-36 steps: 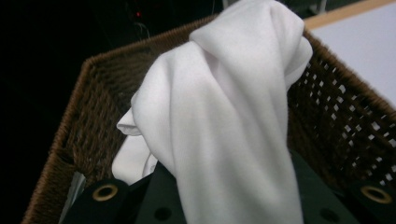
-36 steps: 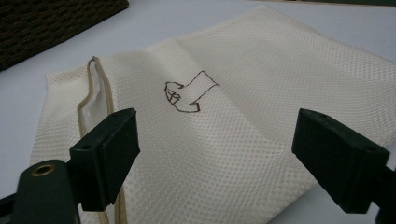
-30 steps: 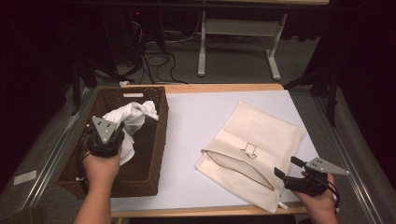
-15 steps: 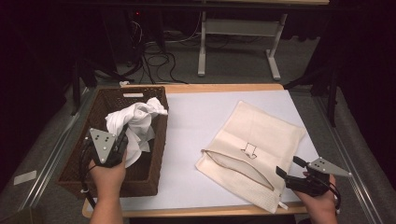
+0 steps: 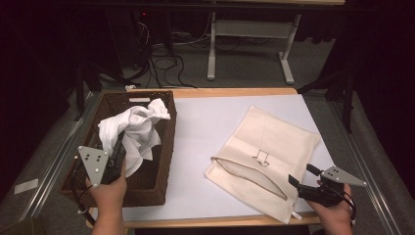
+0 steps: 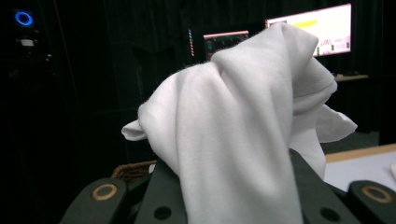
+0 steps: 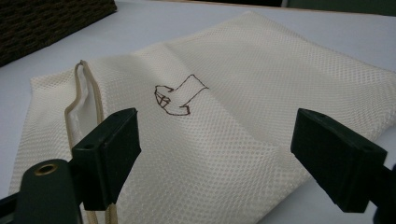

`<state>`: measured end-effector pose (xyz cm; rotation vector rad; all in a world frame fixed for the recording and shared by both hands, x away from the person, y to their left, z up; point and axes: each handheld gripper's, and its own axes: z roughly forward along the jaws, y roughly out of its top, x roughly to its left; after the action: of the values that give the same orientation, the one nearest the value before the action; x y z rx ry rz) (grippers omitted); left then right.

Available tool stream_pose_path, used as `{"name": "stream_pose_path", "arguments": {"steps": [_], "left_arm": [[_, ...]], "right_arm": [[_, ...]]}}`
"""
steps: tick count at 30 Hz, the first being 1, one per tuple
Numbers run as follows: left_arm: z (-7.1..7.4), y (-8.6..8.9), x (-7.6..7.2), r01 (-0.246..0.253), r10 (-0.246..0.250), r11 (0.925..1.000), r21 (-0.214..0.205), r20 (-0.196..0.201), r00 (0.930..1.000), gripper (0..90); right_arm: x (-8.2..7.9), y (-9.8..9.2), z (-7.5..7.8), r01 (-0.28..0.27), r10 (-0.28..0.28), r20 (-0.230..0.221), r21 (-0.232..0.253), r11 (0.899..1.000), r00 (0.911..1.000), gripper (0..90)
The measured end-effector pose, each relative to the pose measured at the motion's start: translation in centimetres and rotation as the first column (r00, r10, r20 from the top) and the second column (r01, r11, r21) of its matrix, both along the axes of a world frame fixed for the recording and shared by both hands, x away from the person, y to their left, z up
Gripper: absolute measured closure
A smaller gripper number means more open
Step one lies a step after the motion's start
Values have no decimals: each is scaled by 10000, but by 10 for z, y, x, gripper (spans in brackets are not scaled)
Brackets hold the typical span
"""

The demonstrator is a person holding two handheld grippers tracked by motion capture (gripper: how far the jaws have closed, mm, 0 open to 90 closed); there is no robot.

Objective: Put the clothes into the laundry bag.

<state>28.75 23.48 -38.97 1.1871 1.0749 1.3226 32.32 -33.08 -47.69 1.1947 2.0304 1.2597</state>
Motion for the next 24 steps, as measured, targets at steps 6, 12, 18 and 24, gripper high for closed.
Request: {"name": "stream_pose_path", "arguments": {"steps": [6,12,18,24], "left_arm": [[6,0,-8,-127,128,9999,-35,542,9985,785],[12,-5,-17,-156,158,9999,-33,1166,9930,786],[21,-11,-27,-8,29,9999,-127,1681,9858,786],[29,-27,-34,459,-456,9989,32,1951,9797,786]], "right_arm": [[0,-1,0,-29,29,36,24,10000,10000,165],[0,-1,1,-26,26,43,58,10000,10000,166],[0,-1,1,-98,97,137,25,9999,9999,166],[0,-1,1,-101,101,136,-28,9999,9999,166]]}}
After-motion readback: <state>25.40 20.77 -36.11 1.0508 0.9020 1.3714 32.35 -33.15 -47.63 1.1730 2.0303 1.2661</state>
